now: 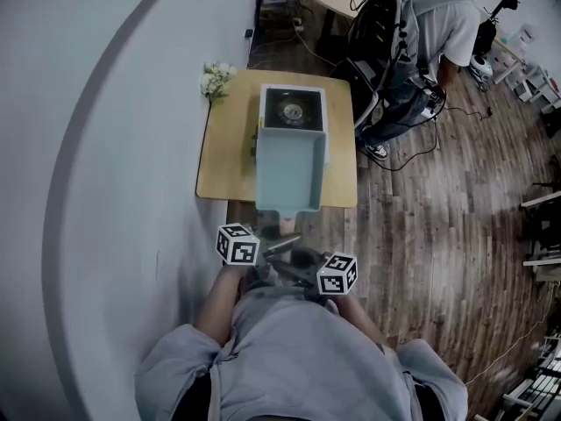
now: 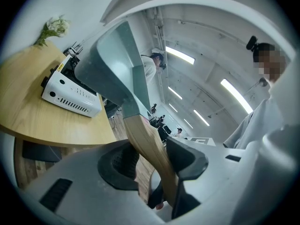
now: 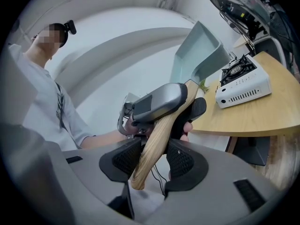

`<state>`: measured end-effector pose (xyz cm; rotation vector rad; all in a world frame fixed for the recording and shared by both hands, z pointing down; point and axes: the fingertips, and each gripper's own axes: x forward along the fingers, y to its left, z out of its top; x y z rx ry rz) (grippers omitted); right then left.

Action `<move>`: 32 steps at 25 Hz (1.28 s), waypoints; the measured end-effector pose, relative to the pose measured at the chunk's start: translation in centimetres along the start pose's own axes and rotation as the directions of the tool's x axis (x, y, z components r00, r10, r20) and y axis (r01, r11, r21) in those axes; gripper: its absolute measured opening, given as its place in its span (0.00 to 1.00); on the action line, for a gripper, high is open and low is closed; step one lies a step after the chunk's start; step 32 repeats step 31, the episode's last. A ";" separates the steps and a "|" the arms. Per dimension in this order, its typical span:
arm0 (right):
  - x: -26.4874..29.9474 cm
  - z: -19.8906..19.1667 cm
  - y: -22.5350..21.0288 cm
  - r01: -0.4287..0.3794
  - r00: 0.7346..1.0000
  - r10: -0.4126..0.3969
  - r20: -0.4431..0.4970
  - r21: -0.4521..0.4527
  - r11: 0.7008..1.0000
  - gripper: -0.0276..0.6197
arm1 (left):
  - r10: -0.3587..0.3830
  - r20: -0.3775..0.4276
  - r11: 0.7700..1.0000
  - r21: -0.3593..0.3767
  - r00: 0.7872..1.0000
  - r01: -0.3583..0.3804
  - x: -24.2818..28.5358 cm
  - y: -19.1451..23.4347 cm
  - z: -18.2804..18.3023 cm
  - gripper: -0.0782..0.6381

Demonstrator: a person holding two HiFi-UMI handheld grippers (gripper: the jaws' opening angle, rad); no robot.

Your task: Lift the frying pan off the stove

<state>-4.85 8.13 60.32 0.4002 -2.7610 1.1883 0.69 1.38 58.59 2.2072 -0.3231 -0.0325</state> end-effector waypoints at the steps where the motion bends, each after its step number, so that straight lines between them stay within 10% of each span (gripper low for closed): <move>1: -0.2 -0.2 0.1 -0.005 1.000 0.005 -0.005 -0.006 1.000 0.29 | 0.000 0.006 1.000 0.000 1.000 0.000 0.1 -0.2 -0.2 0.36; 32: -4.7 -2.5 3.8 -0.060 0.998 0.060 0.004 -0.031 0.998 0.29 | 0.012 0.052 1.000 0.002 0.999 -0.012 1.6 -5.2 -3.0 0.36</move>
